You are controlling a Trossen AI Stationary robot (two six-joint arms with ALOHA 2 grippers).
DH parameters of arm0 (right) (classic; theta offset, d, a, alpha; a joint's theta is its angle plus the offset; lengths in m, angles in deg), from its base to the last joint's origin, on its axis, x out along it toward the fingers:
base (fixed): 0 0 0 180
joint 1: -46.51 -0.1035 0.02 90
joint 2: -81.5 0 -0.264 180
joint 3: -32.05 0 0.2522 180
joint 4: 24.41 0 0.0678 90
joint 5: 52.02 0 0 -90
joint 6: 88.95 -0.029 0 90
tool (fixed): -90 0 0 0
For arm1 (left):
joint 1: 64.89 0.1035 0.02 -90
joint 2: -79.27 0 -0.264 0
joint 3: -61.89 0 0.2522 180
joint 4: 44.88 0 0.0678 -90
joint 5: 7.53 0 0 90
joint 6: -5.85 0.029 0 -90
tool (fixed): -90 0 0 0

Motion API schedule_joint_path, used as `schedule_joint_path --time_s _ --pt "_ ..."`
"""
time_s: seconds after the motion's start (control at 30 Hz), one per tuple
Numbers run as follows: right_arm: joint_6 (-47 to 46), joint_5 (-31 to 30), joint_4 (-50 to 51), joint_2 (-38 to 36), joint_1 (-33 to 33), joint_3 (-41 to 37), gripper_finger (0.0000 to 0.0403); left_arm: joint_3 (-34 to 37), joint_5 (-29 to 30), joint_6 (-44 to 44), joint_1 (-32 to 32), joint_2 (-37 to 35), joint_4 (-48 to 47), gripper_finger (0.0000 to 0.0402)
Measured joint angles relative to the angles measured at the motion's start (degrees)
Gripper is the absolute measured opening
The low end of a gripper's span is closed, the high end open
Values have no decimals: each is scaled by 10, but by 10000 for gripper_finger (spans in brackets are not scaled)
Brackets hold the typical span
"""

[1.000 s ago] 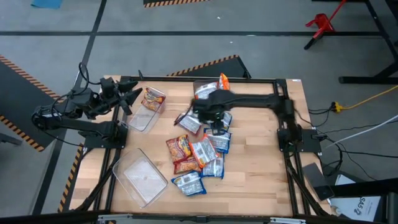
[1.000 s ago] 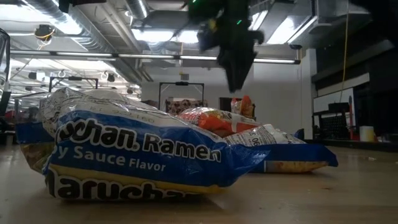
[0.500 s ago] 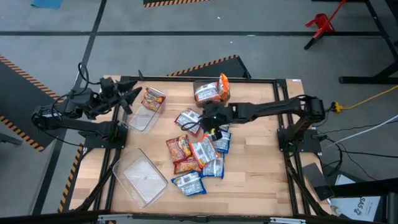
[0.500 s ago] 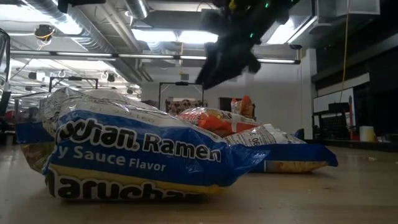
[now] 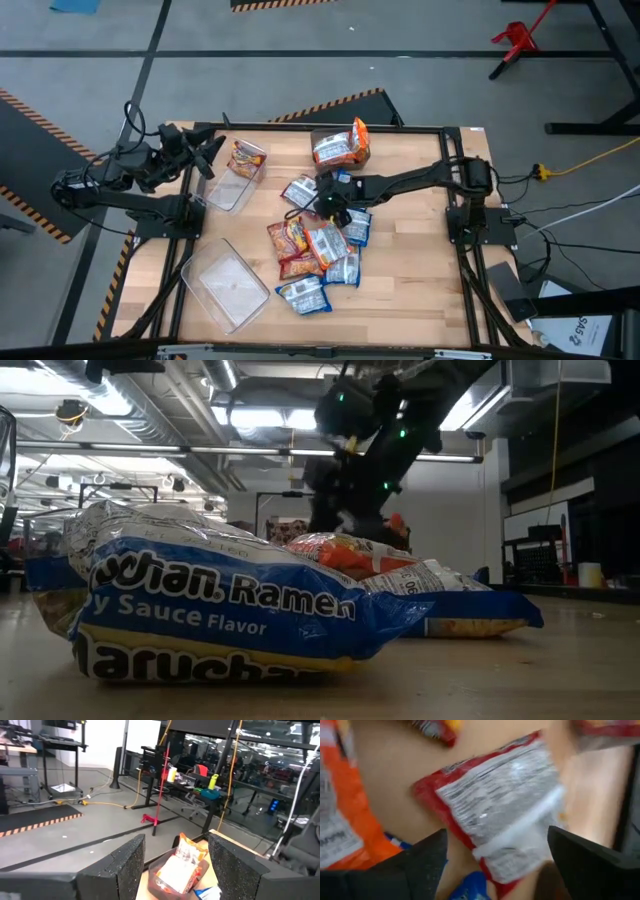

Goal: Sort Maruchan noodles
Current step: Put the top red noodle pack into the top transparent bin

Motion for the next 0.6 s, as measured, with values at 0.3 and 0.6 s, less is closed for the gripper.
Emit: schedule_joint_path --time_s 0.3,0.6 --pt "47 -26 -74 53 -1 1 334 0 16 -2 0 0 -5 212" --pt "41 -101 -82 57 -1 1 226 0 18 -2 0 0 -6 212"
